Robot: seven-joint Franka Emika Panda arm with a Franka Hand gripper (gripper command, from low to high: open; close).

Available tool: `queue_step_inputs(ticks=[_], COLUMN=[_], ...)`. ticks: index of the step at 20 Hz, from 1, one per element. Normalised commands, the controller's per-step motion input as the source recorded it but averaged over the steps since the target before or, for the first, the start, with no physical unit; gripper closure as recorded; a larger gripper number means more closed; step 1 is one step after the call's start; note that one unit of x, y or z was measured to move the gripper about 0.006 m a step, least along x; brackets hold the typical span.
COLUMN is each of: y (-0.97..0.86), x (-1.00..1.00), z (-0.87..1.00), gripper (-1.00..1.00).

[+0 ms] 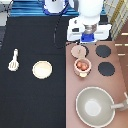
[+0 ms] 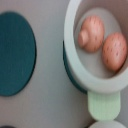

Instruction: Take the lid off the pot, put the pot on the plate, and use the tool to push the pot to the front of the table.

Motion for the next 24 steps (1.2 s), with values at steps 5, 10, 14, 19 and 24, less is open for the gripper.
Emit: queue_step_inputs(ticks=[5, 10, 14, 19, 24], y=[-0.25, -0.46, -0.48, -0.35, -0.11], x=[0.82, 0.77, 0.68, 0.56, 0.43], z=[0.22, -0.14, -0.39, -0.48, -0.33], gripper=[-1.0, -1.0, -1.0, -1.0, -1.0])
